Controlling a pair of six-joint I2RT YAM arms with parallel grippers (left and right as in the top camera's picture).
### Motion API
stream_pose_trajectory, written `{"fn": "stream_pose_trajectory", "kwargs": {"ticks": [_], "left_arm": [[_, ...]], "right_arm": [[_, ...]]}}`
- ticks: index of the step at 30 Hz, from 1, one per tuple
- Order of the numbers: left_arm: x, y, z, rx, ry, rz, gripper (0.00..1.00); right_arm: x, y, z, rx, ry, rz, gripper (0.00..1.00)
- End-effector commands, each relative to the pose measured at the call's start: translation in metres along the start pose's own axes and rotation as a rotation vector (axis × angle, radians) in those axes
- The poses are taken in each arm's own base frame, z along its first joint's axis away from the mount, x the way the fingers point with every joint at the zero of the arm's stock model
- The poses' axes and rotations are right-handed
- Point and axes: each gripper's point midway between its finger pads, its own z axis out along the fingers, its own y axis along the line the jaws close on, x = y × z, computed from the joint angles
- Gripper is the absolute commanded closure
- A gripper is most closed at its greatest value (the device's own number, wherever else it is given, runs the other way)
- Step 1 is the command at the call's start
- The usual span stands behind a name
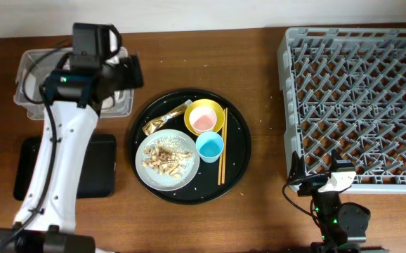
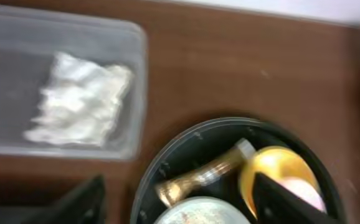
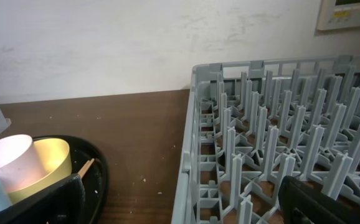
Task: Sort waste into correct bins and load items into the dishwasher rack
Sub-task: 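Return the left gripper to the tray and grasp the gold wrapper, then carry the gold wrapper into the clear bin and release it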
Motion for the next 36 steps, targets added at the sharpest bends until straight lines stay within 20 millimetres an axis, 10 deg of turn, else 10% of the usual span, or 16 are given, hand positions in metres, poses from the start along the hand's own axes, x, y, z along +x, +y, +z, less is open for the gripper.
{"fn": "stream_pose_trajectory", "kwargs": {"ticks": [1,3,4,9,19,29,36], "left_arm": [[0.065,-0.038,0.024,0.095,0.235,-0.031,0.34],[0.092,-0.028,0.041,-0.007,0.306,-0.324,0.26],[0.102,-0.026,0.047,-0.037,0.324,-0.461,0.01],[0.128,-0.033,0.087,-0.051,0.348,-0.852,0.01],[0.151,-0.076,0.167,-0.021,0.380,-0.993,0.24],[0.172,-0.048,0.193,-0.186,0.320,-0.962,0.41],[0.159,-0.051,0.183,-0.152,0.299,-0.899,0.91]], "right_arm": [[0.002,-0.002,0.000,0.008,0.003,0.004,0.02],[0.002,-0.002,0.000,0.008,0.003,0.004,0.01],[0.002,-0.002,0.000,0.008,0.002,0.004,0.02],[0.002,-0.002,0.000,0.008,0.003,0.004,0.02],[0.002,-0.002,0.000,0.008,0.003,0.004,0.02],[0.002,-0.002,0.000,0.008,0.003,0.004,0.02],[0.002,-0.002,0.000,0.008,0.002,0.004,0.02]]}}
